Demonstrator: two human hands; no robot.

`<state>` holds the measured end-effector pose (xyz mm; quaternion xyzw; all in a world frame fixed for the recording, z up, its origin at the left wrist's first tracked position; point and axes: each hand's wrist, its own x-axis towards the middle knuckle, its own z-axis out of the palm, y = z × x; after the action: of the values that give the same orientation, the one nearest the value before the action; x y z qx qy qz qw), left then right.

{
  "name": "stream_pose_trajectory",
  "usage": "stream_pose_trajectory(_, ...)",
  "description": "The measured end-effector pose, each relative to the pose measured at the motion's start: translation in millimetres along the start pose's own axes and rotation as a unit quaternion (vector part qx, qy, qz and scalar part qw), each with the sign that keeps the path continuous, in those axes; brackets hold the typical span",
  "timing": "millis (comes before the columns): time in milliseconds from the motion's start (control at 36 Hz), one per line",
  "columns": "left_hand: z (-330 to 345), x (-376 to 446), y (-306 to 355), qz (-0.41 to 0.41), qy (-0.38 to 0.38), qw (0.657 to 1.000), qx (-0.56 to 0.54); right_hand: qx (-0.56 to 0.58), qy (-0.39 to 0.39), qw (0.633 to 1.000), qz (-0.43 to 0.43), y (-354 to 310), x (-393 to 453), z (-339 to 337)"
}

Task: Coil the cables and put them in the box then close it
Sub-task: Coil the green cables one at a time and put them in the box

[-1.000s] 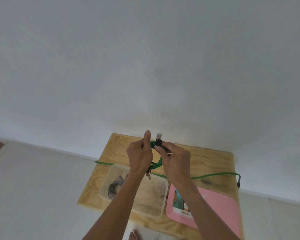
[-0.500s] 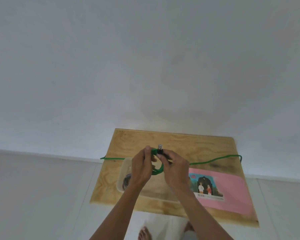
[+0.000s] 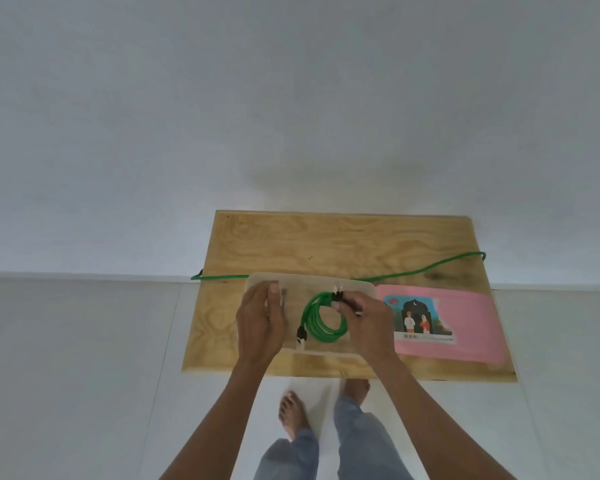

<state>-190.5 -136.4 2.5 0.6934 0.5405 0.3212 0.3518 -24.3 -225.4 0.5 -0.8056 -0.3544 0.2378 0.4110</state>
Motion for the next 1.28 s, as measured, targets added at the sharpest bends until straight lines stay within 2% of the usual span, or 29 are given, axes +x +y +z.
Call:
stream_pose_trajectory(83, -3, 7, -27, 0.008, 0.047, 0.994, 0.103, -0.013, -0.013, 1.0, 0.023, 12, 8, 7)
stream_pose_trajectory(167, -4, 12, -45, -0.004, 0.02, 0.984, 0.175, -0.027, -0.019, 0.999, 0.036, 21, 15, 15)
stream_pose_trajectory(278, 0, 11, -55, -0.032, -0.037, 0.986, 0.16, -0.025, -0.046, 0.997, 0.051, 25, 21, 27)
stream_pose_trajectory(389, 7, 6, -54, -0.043, -0.049, 0.986, 0.152, -0.035, -0.064, 0.996, 0.06, 31, 24, 39)
stream_pose_trajectory(583, 15, 4, -58, -0.052, -0.048, 0.981, 0.183, -0.071, -0.11, 0.99, 0.057, 37, 32, 48)
stream_pose_trajectory(694, 18, 4, -60, -0.056, -0.045, 0.977, 0.202, -0.03, -0.13, 0.988, 0.078, 36, 30, 56)
stream_pose_trajectory(861, 20, 5, -58, -0.066, -0.043, 0.973, 0.216, -0.047, -0.1, 0.99, 0.084, 30, 21, 66)
stream_pose_trajectory(972, 21, 5, -57, -0.067, -0.045, 0.971, 0.224, -0.065, -0.131, 0.984, 0.098, 34, 22, 64)
stream_pose_trajectory(1139, 21, 6, -57, -0.066, -0.049, 0.969, 0.235, -0.023, -0.178, 0.973, 0.142, 32, 19, 56)
stream_pose_trajectory(1278, 20, 6, -57, -0.063, -0.05, 0.967, 0.243, -0.009, -0.187, 0.97, 0.154, 29, 17, 52)
